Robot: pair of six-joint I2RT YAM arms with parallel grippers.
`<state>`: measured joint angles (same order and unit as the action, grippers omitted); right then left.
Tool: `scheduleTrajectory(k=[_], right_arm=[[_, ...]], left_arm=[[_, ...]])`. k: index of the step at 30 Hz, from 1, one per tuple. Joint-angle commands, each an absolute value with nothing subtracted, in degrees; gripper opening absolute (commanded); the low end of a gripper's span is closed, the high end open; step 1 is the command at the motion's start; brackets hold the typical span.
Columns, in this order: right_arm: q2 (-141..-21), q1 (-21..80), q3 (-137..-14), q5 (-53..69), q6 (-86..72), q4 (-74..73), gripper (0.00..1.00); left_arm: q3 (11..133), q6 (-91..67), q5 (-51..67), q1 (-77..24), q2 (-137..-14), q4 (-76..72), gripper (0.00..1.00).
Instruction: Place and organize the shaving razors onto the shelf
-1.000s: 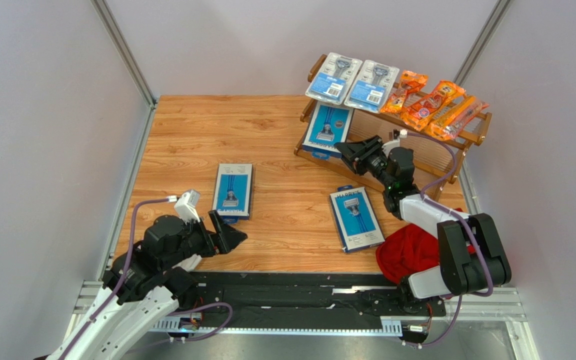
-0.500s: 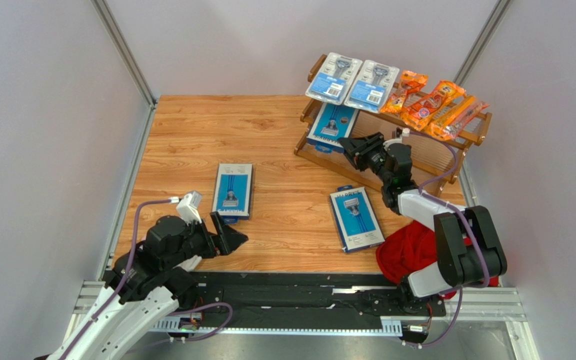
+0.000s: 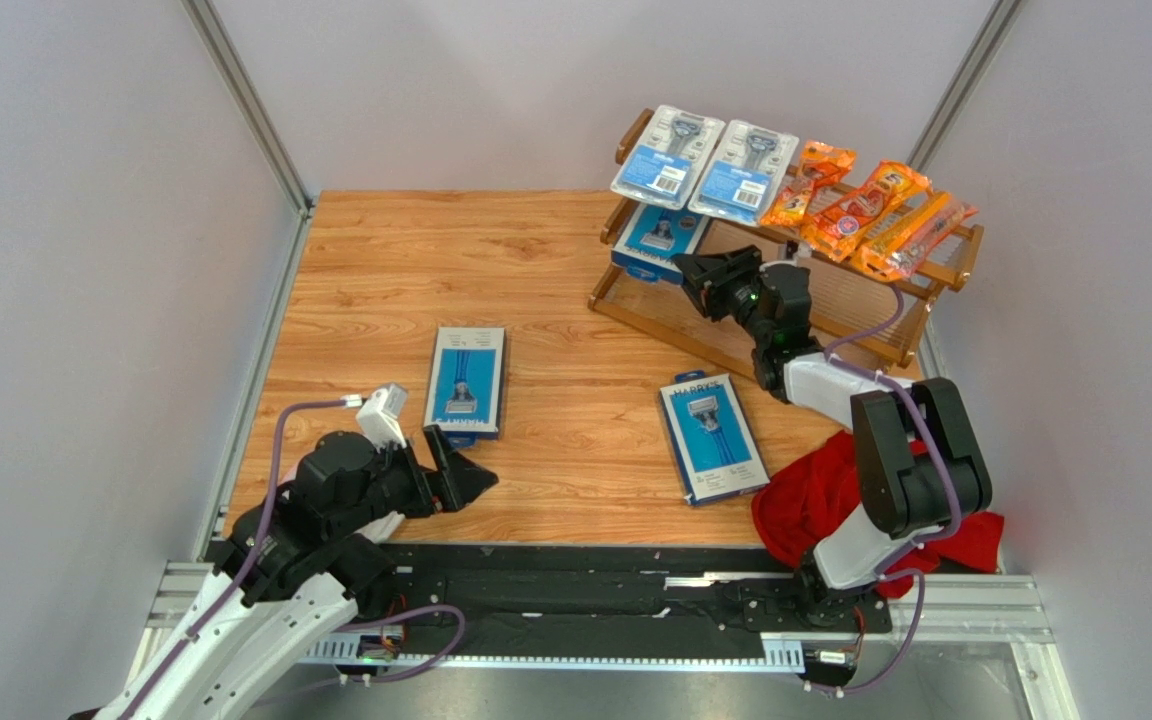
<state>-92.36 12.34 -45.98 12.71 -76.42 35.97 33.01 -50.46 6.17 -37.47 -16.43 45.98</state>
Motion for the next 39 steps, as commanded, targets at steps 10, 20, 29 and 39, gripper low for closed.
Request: scheduleTrajectory(k=[10,20,29,39], right_arm=[[-96.6,14.9,-54.8,9.1,-77.1,34.3,0.02],[-97.0,15.7,-53.1,5.5,-79.7,34.7,0.13],[-96.0,15.8,-53.0,4.1,-79.3,31.1,0.44],[-92.0,15.8,-51.7,2.5,-75.7,26.7,0.89]], left_arm=[[32.6,-50.1,7.7,-37.3,-16.1,44.1,0.95],[32.5,-49.9,8.5,-37.4,-15.7,43.7,0.94],[32.3,-49.7,9.1,-37.4,-15.6,43.2,0.94],[32.3,-49.6,9.2,-37.4,-15.8,43.0,0.94]])
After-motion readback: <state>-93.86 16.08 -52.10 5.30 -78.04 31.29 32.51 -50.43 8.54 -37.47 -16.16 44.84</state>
